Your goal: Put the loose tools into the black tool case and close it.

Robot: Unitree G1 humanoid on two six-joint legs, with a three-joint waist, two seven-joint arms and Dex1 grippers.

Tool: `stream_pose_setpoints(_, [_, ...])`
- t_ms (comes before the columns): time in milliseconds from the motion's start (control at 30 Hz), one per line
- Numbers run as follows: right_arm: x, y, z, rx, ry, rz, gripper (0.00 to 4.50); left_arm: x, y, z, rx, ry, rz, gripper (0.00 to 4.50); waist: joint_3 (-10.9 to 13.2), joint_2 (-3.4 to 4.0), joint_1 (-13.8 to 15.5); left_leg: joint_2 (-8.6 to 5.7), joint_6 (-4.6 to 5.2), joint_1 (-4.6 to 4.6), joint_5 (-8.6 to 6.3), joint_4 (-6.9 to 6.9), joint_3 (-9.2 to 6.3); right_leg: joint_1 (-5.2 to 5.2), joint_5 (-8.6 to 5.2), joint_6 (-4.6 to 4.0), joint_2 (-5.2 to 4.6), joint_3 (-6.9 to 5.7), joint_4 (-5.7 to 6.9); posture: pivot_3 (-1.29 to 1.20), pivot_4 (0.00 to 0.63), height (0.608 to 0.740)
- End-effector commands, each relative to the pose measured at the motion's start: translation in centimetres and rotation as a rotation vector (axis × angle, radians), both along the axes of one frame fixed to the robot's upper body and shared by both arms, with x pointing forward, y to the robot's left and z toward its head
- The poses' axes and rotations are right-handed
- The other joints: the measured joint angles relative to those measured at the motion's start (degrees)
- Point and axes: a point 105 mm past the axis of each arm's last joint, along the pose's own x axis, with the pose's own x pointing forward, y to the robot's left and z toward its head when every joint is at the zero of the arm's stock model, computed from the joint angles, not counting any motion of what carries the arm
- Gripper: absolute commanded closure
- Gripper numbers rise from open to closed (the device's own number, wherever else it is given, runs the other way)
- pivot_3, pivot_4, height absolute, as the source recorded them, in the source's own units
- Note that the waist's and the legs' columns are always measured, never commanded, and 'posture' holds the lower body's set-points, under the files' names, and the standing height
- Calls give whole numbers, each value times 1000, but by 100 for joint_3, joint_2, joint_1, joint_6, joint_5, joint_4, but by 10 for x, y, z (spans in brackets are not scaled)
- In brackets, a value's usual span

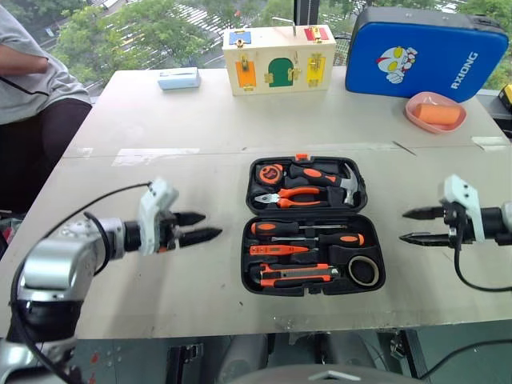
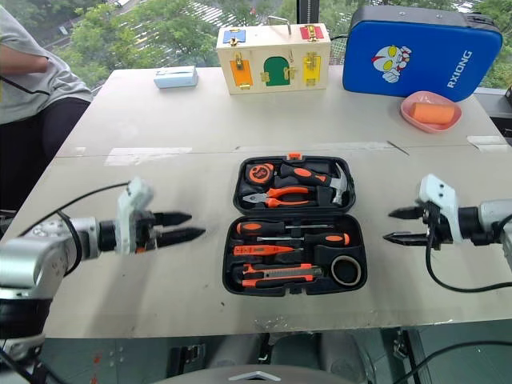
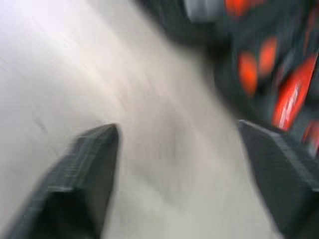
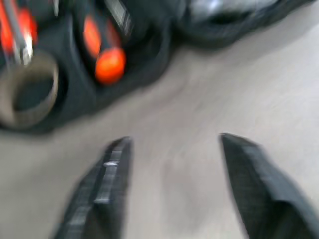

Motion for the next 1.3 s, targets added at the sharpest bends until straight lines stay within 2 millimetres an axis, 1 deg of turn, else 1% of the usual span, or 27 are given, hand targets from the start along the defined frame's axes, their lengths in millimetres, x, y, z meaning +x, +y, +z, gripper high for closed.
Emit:
stream_pose_setpoints(33, [15,18,5,112,92,-134,351,15,-10,13,-138,97,65,0,0,-4,-11,-2,-1,-2,1,1,1,0,1,1,0,-6,3,0,150,735])
stream_pose_setpoints(100, [22,26,6,149,127,-178,351,21,-16,15,-151,128,78,0,0,-4,-29,-4,-4,-7,3,2,4,-3,1,1,0,-13,6,0,150,735])
stream_pose_setpoints(133, [29,30,6,163,138,-213,351,25,-20,15,-151,142,84,0,0,-4,-39,-4,-5,-8,3,-2,6,-7,0,1,0,-12,4,0,150,735])
stream_pose_setpoints(200, [36,34,5,172,149,-252,351,30,-25,14,-149,158,92,0,-1,-5,-55,-3,-6,-9,3,-6,5,-13,0,1,3,-6,0,0,150,735])
stream_pose_setpoints(300, [56,40,0,219,200,-390,351,38,-34,4,-104,176,95,0,-3,-9,-66,-3,-7,-13,4,-8,6,-19,0,1,5,1,-2,0,150,735])
stream_pose_setpoints(367, [63,43,-3,213,202,-421,351,41,-36,-4,-75,198,105,0,-3,-9,-62,-6,-7,-13,4,-6,8,-21,1,1,2,4,-1,0,150,735])
stream_pose_setpoints(433, [68,47,-3,231,209,-442,315,44,-36,-12,-56,212,127,505,-3,-9,-42,-8,-7,-13,4,-5,9,-23,1,1,-1,7,0,0,150,735])
stream_pose_setpoints(467, [71,49,-2,250,222,-459,874,46,-36,-16,-50,218,135,795,-4,-9,-43,-8,-7,-15,4,-5,8,-23,1,1,0,6,-1,0,150,735])
stream_pose_setpoints(533, [74,52,0,273,229,-473,1680,48,-38,-20,-52,229,139,1737,-4,-9,-43,-9,-7,-13,4,-4,9,-22,1,1,0,6,1,0,150,735])
stream_pose_setpoints(567, [75,52,0,279,235,-483,2213,48,-40,-21,-54,231,137,2293,-5,-9,-43,-9,-7,-13,4,-2,8,-22,1,1,0,6,3,0,150,735])
stream_pose_setpoints(600, [76,52,0,281,238,-490,2597,49,-41,-21,-56,229,134,2682,-5,-9,-45,-9,-7,-12,4,-1,9,-22,1,1,0,7,5,0,150,735])
stream_pose_setpoints(700, [74,51,3,282,239,-487,4052,51,-48,-17,-86,224,125,4143,-9,-13,-49,-9,-7,-10,4,0,10,-20,1,1,0,8,8,0,150,735])
stream_pose_setpoints(733, [73,51,3,276,236,-480,4403,52,-49,-16,-92,224,123,4427,-11,-10,-51,-9,-7,-8,4,0,10,-20,1,1,0,9,9,0,150,735])
stream_pose_setpoints(767, [71,50,3,266,231,-476,4474,52,-50,-16,-95,223,123,4488,-11,-10,-47,-9,-7,-7,4,-2,12,-20,1,1,0,12,12,0,150,735])
stream_pose_setpoints(900, [66,51,0,223,211,-442,4474,54,-52,-16,-98,222,124,4488,-12,-10,-11,-11,-7,-6,4,0,10,-18,1,1,-2,11,15,0,150,735])
stream_pose_setpoints(1133, [58,60,1,168,139,-358,4474,56,-56,-11,-109,202,110,4488,-12,-10,-2,-12,-7,-6,4,0,6,-16,1,1,-4,11,15,0,150,735])
stream_pose_setpoints(1200, [59,63,3,163,100,-344,4474,60,-57,-6,-129,180,117,4488,-12,-10,-5,-12,-7,-7,4,0,5,-16,1,1,-4,10,15,0,150,735])
stream_pose_setpoints(1300, [66,68,15,157,-29,-326,4474,62,-61,5,-139,86,95,4488,-12,-11,-11,-12,-8,-7,5,1,5,-16,1,1,-4,10,16,0,150,735])
